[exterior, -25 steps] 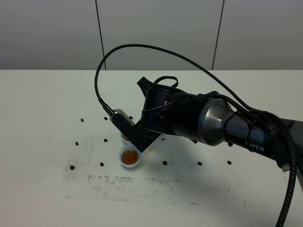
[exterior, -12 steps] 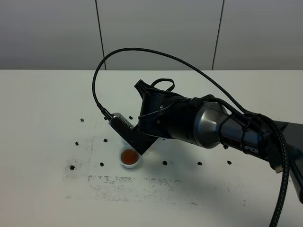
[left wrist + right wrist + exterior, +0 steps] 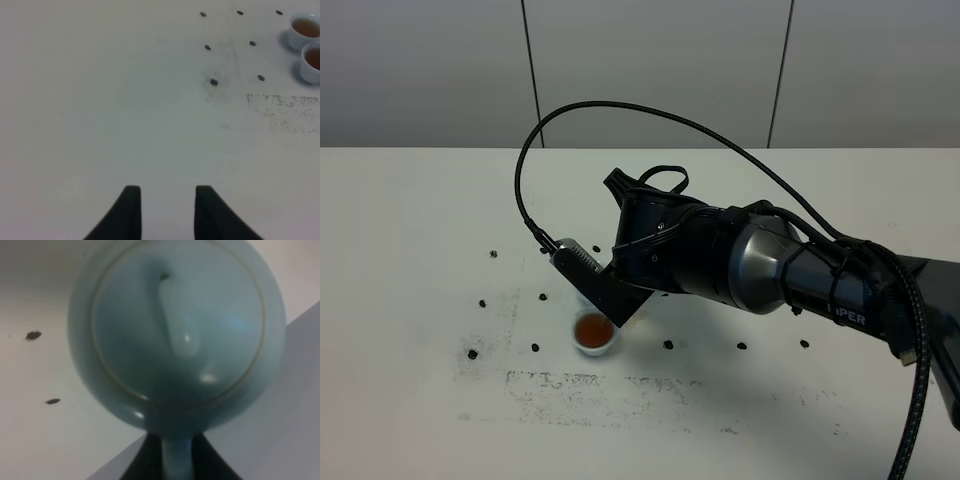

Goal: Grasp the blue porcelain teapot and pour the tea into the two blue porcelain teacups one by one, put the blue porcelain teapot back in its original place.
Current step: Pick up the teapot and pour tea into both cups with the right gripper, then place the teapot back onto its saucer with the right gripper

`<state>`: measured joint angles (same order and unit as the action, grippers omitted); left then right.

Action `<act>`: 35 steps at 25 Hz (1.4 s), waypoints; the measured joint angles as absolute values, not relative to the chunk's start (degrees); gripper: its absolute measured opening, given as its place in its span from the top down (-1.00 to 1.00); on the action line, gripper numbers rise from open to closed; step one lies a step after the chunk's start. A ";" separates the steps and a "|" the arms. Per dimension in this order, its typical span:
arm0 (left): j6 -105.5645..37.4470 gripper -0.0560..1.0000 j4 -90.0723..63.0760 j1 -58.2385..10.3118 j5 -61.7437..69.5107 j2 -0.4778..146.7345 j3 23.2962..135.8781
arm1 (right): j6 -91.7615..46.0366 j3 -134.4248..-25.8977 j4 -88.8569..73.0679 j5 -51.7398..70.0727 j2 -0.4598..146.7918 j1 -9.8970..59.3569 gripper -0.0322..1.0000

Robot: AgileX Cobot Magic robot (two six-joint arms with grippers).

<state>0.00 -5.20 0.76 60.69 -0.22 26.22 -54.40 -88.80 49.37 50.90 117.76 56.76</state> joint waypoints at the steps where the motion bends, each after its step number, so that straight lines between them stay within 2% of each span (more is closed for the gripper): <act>1: 0.00 0.34 -5.20 0.76 60.69 -0.22 26.22 | -54.40 -88.80 48.91 50.90 117.76 56.76 0.88; 27: 0.00 0.34 -5.20 0.76 60.69 -0.22 26.22 | -56.05 -88.80 16.30 49.74 112.08 49.75 0.88; 31: 0.00 0.34 -5.20 0.76 60.69 -0.22 26.22 | -51.25 -87.45 10.16 50.13 107.92 47.90 0.88; 35: 0.00 0.34 -5.20 0.76 60.69 -0.22 26.22 | -43.88 -81.71 5.48 48.46 104.85 45.22 0.88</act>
<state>0.00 -5.20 0.76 60.69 -0.22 26.22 -43.88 -81.71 5.48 48.46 104.85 45.22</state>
